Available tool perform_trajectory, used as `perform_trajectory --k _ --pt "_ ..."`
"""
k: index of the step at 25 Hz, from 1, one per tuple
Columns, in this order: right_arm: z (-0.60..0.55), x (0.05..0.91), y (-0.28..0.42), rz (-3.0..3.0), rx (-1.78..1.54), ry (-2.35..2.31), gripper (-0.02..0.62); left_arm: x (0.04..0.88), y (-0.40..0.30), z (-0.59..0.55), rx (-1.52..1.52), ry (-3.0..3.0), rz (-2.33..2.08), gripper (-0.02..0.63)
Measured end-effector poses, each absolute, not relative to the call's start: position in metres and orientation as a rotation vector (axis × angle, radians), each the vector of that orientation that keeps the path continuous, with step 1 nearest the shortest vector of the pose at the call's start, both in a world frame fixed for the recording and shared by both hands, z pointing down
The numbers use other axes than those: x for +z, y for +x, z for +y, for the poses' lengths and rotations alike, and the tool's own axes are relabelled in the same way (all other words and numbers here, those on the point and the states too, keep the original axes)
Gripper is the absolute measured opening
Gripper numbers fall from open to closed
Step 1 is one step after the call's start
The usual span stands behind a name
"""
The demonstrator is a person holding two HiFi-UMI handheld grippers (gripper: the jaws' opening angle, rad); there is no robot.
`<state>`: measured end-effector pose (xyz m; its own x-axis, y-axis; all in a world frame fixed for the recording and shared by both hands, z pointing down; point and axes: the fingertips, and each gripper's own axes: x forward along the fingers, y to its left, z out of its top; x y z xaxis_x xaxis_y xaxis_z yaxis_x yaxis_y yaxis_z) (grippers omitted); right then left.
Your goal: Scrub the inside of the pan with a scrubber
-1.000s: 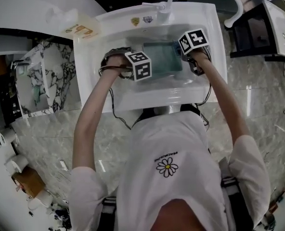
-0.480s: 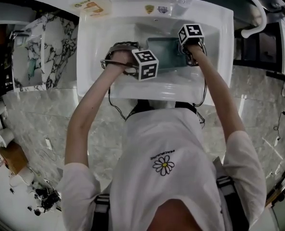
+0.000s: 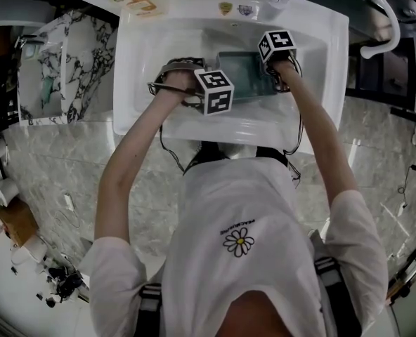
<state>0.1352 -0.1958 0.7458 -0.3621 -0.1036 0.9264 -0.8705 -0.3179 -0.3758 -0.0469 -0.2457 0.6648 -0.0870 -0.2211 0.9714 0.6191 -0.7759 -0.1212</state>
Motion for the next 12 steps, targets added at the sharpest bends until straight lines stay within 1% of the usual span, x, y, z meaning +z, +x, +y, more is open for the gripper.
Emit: perform_trajectory --k 8,12 --pt "-0.202 0.744 0.122 -1.354 1.827 1.283 0.057 0.665 -0.048 -0.246 -1.901 -1.644 -0.456 0.155" --pt "-0.212 0.735 0.104 -1.4 1.895 1.281 0.057 0.665 -0.049 -0.245 -1.894 -1.649 -0.453 0.155"
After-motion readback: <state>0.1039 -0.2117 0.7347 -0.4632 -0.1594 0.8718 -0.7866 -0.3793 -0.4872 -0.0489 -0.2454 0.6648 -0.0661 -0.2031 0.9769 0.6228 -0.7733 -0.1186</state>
